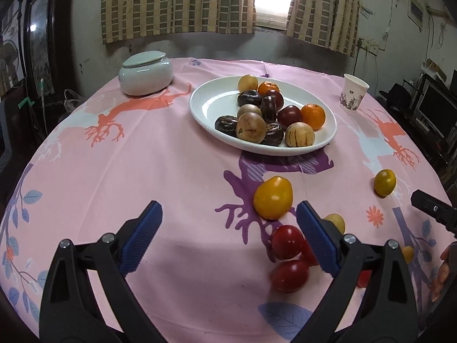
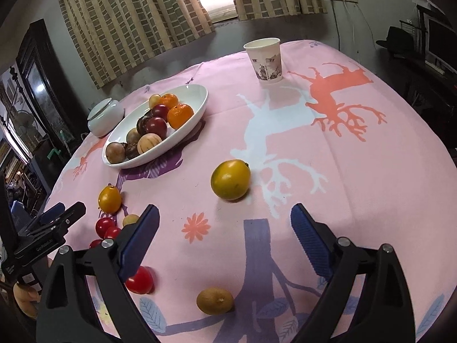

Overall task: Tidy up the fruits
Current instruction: 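Move both tools back, right gripper approaching the yellow citrus fruit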

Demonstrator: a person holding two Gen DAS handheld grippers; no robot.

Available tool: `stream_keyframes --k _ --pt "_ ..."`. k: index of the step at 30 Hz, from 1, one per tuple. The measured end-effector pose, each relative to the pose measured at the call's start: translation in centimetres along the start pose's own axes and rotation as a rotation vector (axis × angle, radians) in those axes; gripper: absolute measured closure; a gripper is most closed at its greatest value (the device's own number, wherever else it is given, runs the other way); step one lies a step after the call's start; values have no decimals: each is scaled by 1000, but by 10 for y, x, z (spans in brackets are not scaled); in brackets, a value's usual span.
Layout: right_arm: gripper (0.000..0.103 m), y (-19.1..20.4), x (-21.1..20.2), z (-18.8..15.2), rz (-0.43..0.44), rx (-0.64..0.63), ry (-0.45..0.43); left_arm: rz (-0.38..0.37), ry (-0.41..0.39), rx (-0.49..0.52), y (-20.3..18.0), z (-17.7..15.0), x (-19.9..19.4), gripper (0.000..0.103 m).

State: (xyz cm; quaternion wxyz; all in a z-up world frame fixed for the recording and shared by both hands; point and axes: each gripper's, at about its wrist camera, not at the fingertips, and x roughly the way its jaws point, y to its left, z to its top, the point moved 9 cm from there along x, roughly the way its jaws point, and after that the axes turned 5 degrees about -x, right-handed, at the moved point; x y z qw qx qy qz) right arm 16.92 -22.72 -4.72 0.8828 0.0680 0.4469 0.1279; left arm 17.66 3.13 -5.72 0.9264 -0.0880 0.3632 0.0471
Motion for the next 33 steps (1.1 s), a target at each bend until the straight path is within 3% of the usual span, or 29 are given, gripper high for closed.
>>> stream_keyframes --k 8,12,17,27,30,33 --pt "10 -1 13 -8 -70 -43 12 -31 11 -80 11 5 -1 5" --pt "10 0 24 -13 -46 44 98 -33 -8 -117 15 11 -5 5" --pt "10 -3 35 -9 -171 -10 98 -45 16 -159 22 12 -3 5" --pt "11 4 53 11 -259 -77 111 -58 55 -167 21 6 4 5" --pt "23 9 61 15 -273 -105 122 -57 57 -166 21 5 5 5" --pt "43 11 69 15 -270 -100 145 -59 67 -162 19 3 7 5"
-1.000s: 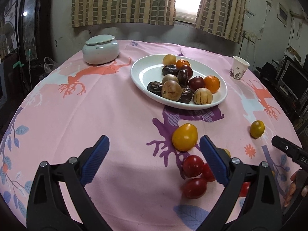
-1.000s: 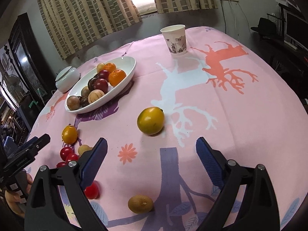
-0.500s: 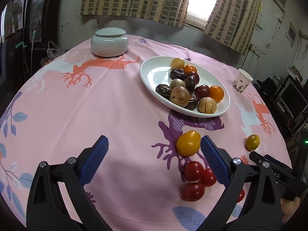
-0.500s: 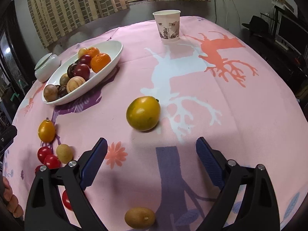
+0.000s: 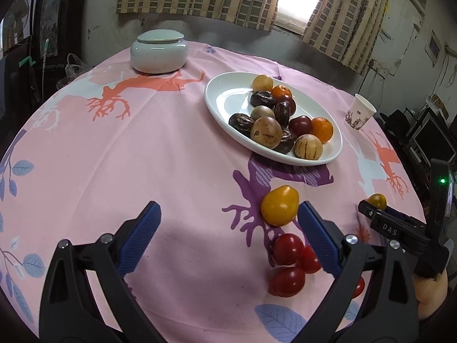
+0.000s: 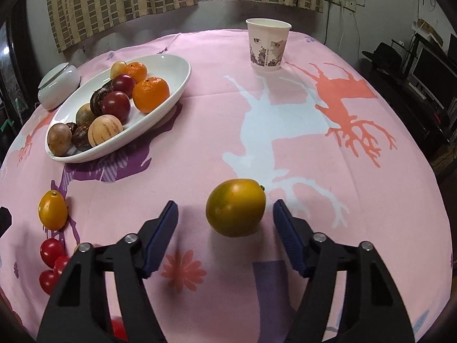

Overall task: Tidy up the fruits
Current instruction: 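Move both tools back, right gripper approaching the yellow citrus fruit, then grasp the yellow citrus fruit with the right gripper while the left gripper grasps another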

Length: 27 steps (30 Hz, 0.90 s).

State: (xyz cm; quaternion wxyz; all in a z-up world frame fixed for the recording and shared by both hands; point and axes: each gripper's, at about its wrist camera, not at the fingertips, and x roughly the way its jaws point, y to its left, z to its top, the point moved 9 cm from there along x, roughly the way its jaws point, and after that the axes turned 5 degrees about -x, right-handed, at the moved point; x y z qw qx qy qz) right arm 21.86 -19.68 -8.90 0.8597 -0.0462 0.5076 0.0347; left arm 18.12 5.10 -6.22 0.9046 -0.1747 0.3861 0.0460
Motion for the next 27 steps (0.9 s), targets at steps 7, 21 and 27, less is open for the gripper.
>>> stream_keyframes --k 7,21,27 --pt "63 -1 -2 1 101 96 1 -9 29 27 -5 -6 6 5" --pt "63 23 -56 -39 302 83 -51 22 37 84 -12 -20 20 5" --pt "63 27 -63 -39 350 78 -66 43 34 99 -20 -20 23 5"
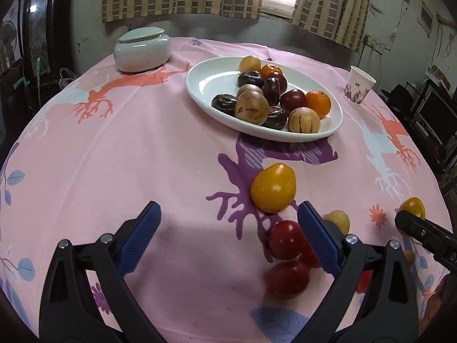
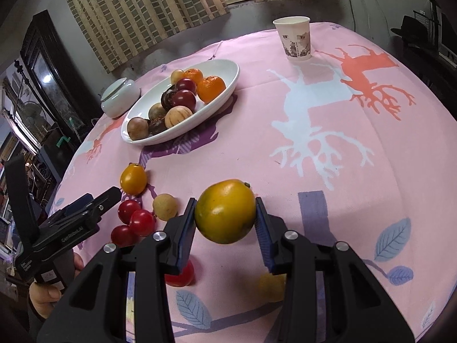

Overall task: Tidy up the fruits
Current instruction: 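Grasp the yellow citrus fruit with the right gripper while the left gripper grasps another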

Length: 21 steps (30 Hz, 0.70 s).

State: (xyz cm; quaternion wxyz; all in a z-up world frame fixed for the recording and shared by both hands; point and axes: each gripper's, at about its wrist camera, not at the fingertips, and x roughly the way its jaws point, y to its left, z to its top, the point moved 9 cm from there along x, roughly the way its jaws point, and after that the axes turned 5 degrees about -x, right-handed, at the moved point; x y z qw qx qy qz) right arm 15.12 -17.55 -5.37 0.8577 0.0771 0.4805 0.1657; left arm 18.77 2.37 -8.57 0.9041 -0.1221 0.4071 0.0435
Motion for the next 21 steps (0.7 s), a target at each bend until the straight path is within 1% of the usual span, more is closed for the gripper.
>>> stream_keyframes --k 2,4,6,7,8,10,12,13,14,16,17,21 --pt "63 2 -1 0 19 -4 1 -27 24 -3 -8 3 2 6" --pt "63 3 -3 1 32 -8 2 -29 48 16 -16 4 8 6" --pt "63 4 -5 2 51 -1 -4 -34 92 35 -25 3 20 11" --pt "63 4 -7 3 54 0 -6 -29 103 38 -27 3 24 19" --pt "63 3 -8 4 55 2 -8 -26 108 42 -30 3 28 24" --pt "63 1 -9 4 55 7 -9 -21 103 43 -35 4 34 26" --pt "63 0 -9 4 56 11 -5 0 114 51 -38 2 40 35" --pt "63 0 -9 3 56 11 -2 10 111 61 -39 1 41 41" --pt "63 1 -9 3 58 9 0 20 96 78 -40 1 41 52" --pt "63 2 -9 3 61 8 2 29 86 106 -40 2 41 61" --pt "63 2 -8 3 62 8 1 19 86 101 -40 2 40 63" --pt "63 2 -8 2 57 9 4 14 91 87 -35 1 37 64"
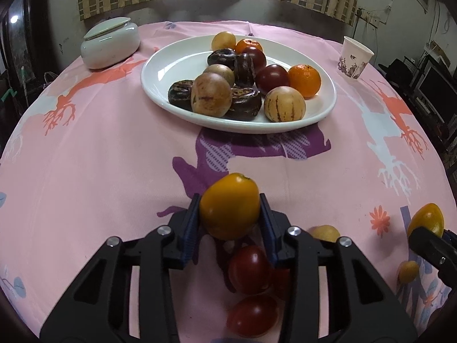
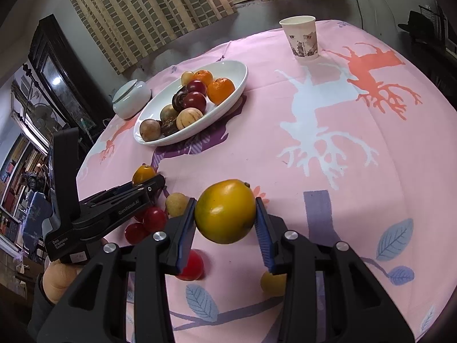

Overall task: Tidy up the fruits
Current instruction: 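Grasp the yellow citrus fruit with the right gripper while the left gripper grasps another, then carry both yellow citrus fruits onto the white plate and open both grippers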

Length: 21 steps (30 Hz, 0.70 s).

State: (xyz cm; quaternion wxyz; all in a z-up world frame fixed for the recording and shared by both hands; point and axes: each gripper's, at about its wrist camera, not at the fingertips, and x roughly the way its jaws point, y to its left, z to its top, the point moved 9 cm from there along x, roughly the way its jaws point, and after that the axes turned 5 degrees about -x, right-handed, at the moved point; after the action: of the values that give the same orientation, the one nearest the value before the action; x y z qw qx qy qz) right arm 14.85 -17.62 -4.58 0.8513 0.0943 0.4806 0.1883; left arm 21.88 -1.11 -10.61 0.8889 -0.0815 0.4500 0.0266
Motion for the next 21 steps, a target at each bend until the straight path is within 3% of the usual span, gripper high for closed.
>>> stream_keyframes --k 15,18,21 --pt "63 7 -10 11 17 -16 -61 -107 -103 32 -8 19 -69 64" --pt "63 19 -13 27 39 -61 -51 -122 -89 16 -4 32 -71 63" --pt "63 27 -10 60 -2 -130 -66 -110 -94 14 2 53 -68 64"
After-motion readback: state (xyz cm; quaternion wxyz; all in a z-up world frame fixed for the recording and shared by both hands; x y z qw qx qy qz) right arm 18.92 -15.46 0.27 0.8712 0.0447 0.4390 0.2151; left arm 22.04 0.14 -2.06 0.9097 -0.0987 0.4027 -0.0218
